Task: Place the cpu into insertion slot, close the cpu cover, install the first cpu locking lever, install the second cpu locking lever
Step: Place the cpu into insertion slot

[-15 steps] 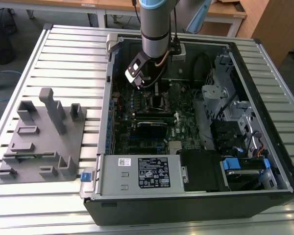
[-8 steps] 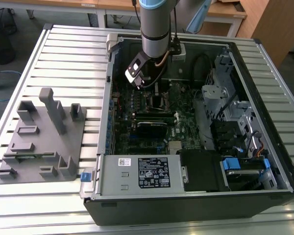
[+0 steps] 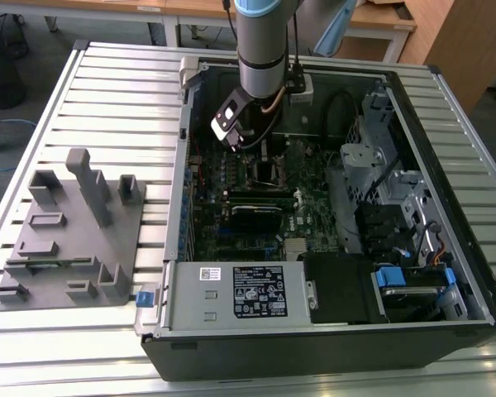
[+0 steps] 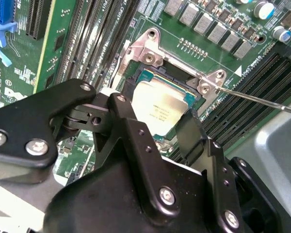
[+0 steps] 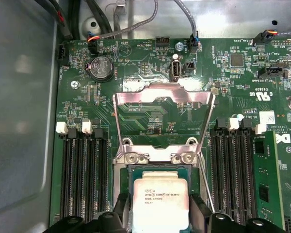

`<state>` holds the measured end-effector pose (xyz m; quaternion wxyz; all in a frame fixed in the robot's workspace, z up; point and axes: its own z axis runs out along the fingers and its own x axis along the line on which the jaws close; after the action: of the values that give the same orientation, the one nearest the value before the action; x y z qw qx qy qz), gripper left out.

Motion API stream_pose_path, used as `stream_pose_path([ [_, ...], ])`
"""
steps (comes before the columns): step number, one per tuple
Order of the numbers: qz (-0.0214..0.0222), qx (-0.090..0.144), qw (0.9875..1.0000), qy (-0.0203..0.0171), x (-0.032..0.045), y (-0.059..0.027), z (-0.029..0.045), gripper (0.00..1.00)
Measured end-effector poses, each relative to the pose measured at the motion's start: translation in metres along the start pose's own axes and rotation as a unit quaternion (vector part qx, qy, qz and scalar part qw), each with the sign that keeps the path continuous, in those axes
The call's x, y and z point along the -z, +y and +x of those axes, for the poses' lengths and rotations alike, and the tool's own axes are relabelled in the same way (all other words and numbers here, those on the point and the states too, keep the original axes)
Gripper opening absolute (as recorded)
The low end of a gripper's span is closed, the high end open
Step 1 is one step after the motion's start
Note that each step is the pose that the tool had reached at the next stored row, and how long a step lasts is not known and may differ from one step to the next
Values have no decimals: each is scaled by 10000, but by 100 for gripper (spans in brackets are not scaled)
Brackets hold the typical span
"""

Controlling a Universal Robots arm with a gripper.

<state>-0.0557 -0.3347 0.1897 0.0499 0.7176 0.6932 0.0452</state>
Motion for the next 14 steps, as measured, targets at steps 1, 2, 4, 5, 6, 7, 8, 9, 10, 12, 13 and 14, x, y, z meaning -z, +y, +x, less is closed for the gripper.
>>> stream_pose_path([
  [1, 0, 0, 10000, 0, 0, 0, 0, 61],
  [2, 1, 0, 10000, -1, 0, 0, 0, 61],
  [4, 1, 0, 10000, 0, 0, 0, 0, 61],
  [5, 1, 0, 10000, 0, 3, 0, 0, 61],
  [6, 0, 0, 10000, 0, 9, 1, 0, 61],
  [7, 1, 0, 10000, 0, 17, 2, 0, 61],
  [8, 1, 0, 10000, 0, 27, 3, 0, 61],
  [9, 0, 0, 10000, 0, 37, 5, 0, 61],
  [10, 0, 0, 10000, 0, 48, 6, 0, 61],
  [12, 1, 0, 10000, -1, 73, 10, -1, 61],
  [13, 1, 0, 10000, -1, 87, 12, -1, 61],
  [14, 1, 0, 10000, -1, 104, 14, -1, 61],
])
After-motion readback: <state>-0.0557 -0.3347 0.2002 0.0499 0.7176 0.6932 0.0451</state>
